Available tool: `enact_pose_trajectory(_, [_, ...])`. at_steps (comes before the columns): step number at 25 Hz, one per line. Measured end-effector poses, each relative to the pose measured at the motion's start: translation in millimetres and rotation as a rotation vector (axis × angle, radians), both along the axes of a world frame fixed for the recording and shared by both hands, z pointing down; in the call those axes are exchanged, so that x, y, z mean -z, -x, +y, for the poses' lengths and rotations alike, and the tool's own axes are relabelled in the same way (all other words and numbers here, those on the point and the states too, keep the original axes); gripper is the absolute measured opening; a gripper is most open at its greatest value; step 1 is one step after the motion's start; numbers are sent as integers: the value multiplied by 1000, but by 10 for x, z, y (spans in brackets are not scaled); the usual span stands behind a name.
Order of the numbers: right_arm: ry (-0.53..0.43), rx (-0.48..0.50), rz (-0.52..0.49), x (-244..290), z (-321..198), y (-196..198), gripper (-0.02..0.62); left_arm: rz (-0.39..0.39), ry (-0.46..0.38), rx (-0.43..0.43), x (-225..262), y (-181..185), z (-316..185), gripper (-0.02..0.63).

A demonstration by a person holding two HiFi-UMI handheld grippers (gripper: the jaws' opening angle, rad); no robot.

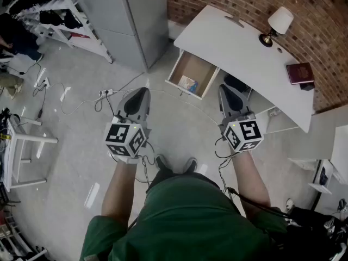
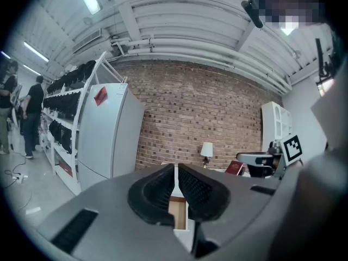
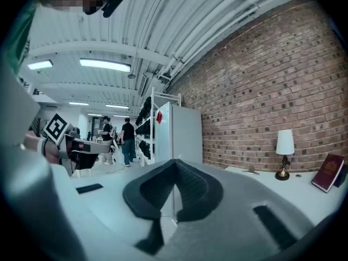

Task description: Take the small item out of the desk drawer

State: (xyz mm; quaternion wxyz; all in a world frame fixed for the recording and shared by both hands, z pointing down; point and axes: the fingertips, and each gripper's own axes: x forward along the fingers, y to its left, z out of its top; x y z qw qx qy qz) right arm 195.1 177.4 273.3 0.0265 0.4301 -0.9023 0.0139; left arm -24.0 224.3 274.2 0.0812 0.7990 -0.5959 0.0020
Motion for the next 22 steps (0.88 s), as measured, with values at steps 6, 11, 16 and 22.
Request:
enact_pose_trajectory(6, [0,16,-13,-16,30,-257,3,-9,-7,16,36,-288,65,14])
enact_pose_trajectory(11, [-8,44,-32,4,-16,-442,5,-17,-9,37,47,-492,100,12])
enact_pose_trajectory(16, [11,56,-24,-74,-105,-526,5,-24,8,46,-18,-602,105,12])
enact_pose_trajectory(22, [32,69,-9,-210,-237,-397,5,-21,23,71,-105,-438,-29,12])
